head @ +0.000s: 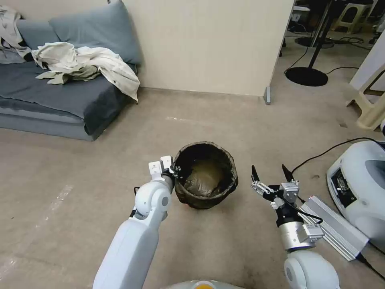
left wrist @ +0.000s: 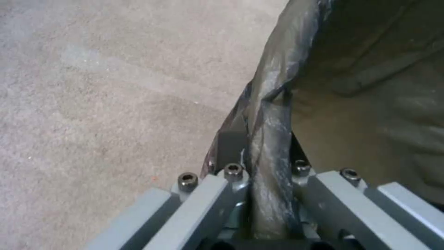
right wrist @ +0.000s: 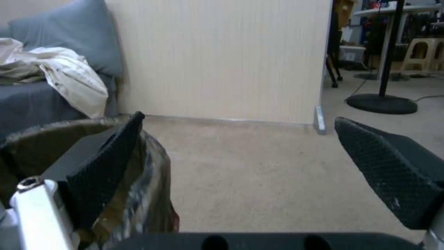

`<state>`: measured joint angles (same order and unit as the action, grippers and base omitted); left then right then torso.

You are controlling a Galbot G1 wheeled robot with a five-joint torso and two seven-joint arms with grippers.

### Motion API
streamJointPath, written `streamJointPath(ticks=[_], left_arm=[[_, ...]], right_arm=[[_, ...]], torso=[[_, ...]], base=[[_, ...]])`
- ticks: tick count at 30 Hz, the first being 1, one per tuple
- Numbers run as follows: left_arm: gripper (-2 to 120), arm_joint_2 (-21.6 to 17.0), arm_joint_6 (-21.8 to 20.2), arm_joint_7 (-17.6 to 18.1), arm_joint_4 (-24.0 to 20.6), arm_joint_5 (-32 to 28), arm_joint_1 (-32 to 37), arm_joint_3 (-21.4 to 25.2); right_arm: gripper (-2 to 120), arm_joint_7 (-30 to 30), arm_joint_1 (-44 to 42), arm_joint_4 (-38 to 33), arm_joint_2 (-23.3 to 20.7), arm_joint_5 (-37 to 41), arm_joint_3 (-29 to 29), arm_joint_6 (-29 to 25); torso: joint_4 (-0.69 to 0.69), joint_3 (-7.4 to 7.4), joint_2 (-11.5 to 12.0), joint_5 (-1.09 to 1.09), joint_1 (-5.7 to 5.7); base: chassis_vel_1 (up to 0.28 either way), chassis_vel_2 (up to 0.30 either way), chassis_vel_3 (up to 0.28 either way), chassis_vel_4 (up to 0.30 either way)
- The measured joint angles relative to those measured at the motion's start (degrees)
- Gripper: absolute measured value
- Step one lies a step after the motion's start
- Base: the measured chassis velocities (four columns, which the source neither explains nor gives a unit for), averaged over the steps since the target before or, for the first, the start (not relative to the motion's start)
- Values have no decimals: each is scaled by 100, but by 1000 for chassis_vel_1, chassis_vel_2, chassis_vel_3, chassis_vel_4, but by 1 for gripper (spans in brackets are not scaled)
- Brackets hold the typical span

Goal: Pick up the trash can from the floor.

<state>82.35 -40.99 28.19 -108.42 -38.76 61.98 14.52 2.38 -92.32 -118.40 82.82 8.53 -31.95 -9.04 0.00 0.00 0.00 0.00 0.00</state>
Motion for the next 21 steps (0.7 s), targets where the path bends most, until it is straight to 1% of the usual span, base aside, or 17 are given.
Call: streamJointPath(ticks=[5, 13, 21], left_arm=[[1, -99, -83, 73, -307, -308, 95, 111], [1, -236, -121, 128, -638, -664, 279, 293], [1, -259, -122, 133, -839, -799, 406, 415]], right_arm=[[100, 0, 9, -4, -1, -10, 10, 19], [100, 2, 39, 35, 10, -23, 28, 24], [100, 5, 74, 66, 10, -22, 34, 26]], torso=[[0, 0, 0, 0, 0], [0, 0, 0, 0, 0], [0, 0, 0, 0, 0]], base=[[0, 0, 0, 0], [0, 0, 0, 0], [0, 0, 0, 0]])
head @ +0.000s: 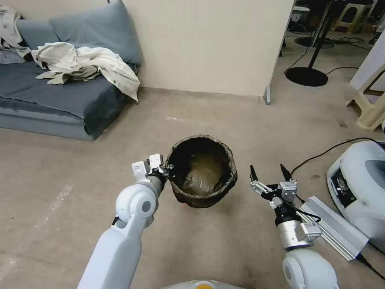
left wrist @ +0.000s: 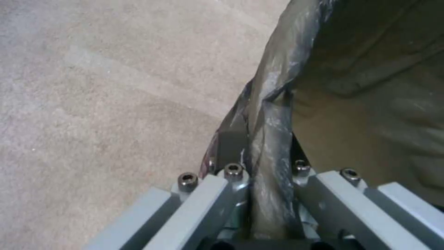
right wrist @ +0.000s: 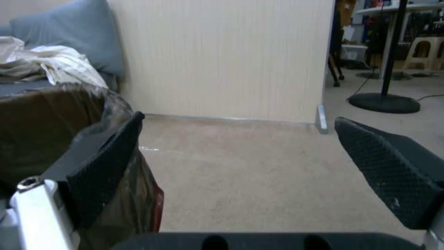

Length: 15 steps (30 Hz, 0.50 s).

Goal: Pick up the trash can from the floor.

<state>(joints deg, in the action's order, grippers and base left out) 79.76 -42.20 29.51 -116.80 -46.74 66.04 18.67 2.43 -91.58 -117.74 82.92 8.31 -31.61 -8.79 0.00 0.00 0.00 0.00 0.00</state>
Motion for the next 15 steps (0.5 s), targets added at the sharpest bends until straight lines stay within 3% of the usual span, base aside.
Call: streamJointPath(ticks=[15], left_arm=[[1, -9, 0, 1, -155, -122, 155, 121]], right_arm=[[100, 4, 6, 25, -23, 27, -1, -2]], torso=[[0, 0, 0, 0, 0]], base=[[0, 0, 0, 0]])
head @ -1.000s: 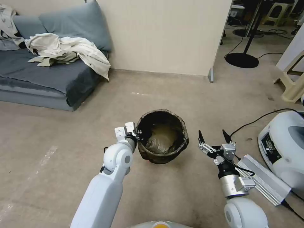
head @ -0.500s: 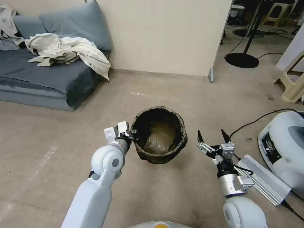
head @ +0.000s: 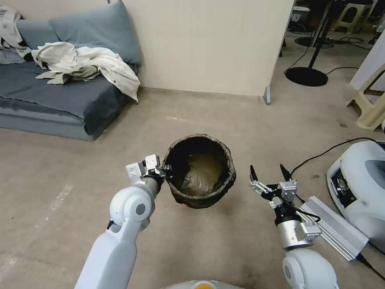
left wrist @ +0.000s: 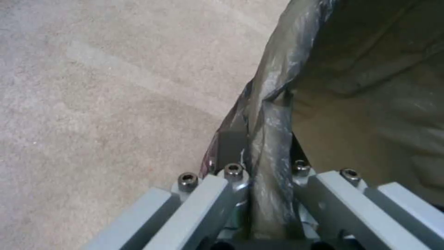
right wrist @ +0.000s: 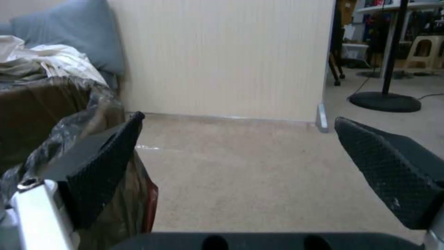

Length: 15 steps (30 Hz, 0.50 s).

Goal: Pick up the trash can from the floor.

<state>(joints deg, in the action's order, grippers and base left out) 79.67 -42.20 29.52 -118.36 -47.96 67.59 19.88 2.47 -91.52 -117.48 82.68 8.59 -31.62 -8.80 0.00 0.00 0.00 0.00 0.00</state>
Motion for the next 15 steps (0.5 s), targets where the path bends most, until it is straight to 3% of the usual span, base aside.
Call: streamJointPath(ticks=[15], left_arm=[[1, 28, 3, -32, -39, 6, 57, 25]], right_arm=[[100, 3, -27, -15, -13, 7, 8, -4]], torso=[[0, 0, 0, 0, 0]], base=[[0, 0, 0, 0]])
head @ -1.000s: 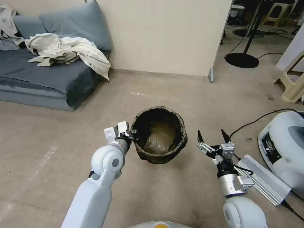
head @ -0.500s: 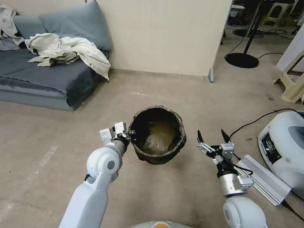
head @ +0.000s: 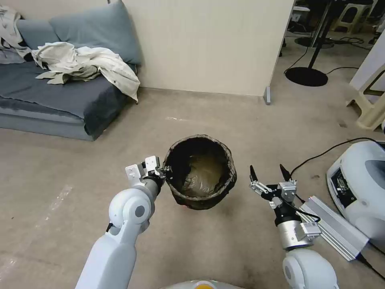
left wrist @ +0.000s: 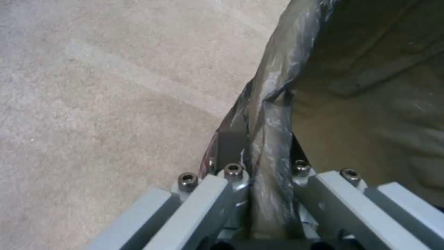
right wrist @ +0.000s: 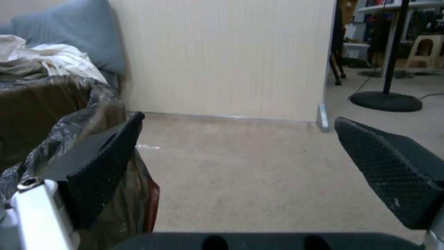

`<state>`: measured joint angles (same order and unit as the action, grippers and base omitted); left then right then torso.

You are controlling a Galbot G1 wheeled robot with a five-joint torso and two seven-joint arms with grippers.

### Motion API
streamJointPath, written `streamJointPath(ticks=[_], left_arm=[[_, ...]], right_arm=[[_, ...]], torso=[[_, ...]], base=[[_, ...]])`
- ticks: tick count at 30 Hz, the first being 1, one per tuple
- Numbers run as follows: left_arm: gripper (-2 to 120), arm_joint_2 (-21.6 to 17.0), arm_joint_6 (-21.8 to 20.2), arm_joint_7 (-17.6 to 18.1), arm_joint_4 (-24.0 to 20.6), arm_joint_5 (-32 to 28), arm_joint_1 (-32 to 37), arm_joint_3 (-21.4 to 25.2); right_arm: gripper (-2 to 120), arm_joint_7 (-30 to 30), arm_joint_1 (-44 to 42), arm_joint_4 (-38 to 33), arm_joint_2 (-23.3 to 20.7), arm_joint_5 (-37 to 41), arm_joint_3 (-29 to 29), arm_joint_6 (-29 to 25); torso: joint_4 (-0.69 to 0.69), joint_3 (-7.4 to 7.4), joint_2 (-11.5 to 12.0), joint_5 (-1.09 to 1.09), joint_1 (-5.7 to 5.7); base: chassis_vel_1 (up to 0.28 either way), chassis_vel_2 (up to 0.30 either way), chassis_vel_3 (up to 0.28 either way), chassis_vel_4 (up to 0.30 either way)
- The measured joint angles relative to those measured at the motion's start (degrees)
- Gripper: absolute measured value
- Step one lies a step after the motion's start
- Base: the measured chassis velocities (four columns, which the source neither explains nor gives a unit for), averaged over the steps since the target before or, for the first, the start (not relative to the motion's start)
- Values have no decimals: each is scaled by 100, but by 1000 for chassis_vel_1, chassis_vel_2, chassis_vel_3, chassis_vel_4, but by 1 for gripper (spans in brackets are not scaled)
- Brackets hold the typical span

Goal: Pick up the trash can from the floor.

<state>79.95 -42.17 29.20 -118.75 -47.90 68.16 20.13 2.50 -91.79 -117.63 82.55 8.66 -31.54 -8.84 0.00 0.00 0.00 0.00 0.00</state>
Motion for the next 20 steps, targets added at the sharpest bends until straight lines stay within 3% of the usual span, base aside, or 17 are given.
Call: streamJointPath(ticks=[20], left_arm=[[1, -34, 4, -13, 2, -6, -52, 8]], right_arm=[[100, 0, 31, -12, 7, -26, 14, 31]], torso=[[0, 0, 0, 0, 0]], base=[[0, 0, 0, 0]])
